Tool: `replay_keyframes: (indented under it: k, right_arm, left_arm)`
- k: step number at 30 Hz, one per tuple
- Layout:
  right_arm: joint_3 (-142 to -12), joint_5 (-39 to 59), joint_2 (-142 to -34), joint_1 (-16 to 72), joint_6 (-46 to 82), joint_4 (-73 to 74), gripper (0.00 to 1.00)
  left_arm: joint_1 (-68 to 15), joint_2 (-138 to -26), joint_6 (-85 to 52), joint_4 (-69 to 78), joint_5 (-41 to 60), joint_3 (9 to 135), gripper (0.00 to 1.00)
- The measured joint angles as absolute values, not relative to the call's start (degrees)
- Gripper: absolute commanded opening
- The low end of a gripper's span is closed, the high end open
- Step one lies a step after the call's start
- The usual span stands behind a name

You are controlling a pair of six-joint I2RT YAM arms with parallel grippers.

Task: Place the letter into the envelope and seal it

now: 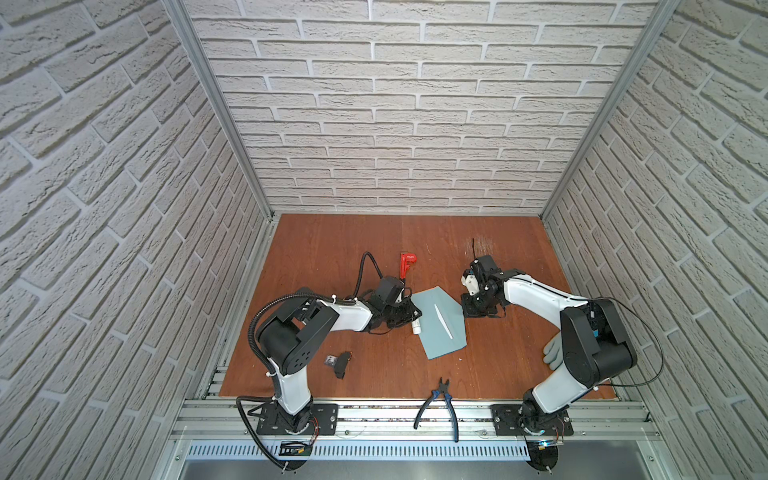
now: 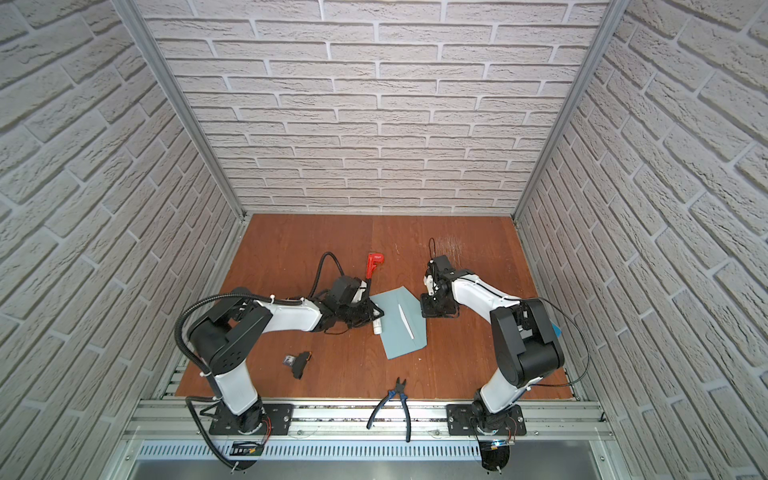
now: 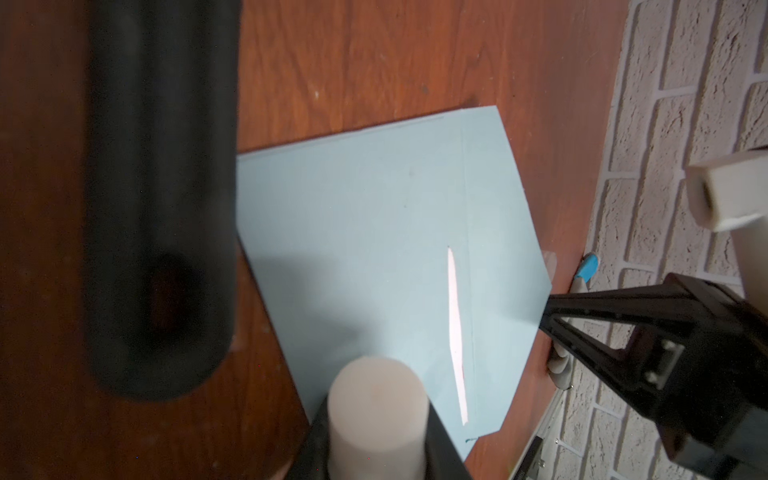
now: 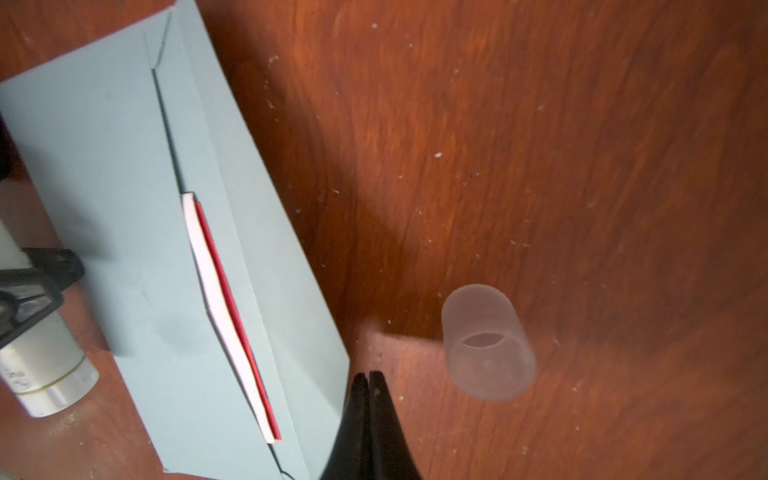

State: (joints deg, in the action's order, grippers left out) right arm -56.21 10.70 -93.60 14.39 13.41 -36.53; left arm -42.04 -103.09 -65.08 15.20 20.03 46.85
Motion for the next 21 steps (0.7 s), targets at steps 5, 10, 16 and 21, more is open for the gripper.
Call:
replay_keyframes:
  k: [5, 10, 16, 21]
  right_arm:
    - [-56.93, 14.98, -93.6, 14.41, 13.26, -36.53, 0.05]
    - [-57.91, 19.07, -93.6, 15.07, 13.26, -36.67, 0.06]
    - [-59.7, 20.88, -93.84, 17.76, 13.3, -36.86, 0.05]
    - [-61.58, 20.58, -96.05, 20.86, 13.34, -37.32, 0.05]
  left_arm:
    - [-42.04, -103.11, -64.47, 15.09, 20.03, 46.87, 0.0]
    - [-42.02, -103.15, -64.1, 15.07, 20.03, 46.89, 0.0]
    - [-42.0, -103.35, -64.1, 14.96, 20.05, 47.13, 0.0]
    - [-42.0, -103.48, -64.1, 14.83, 20.05, 47.4, 0.0]
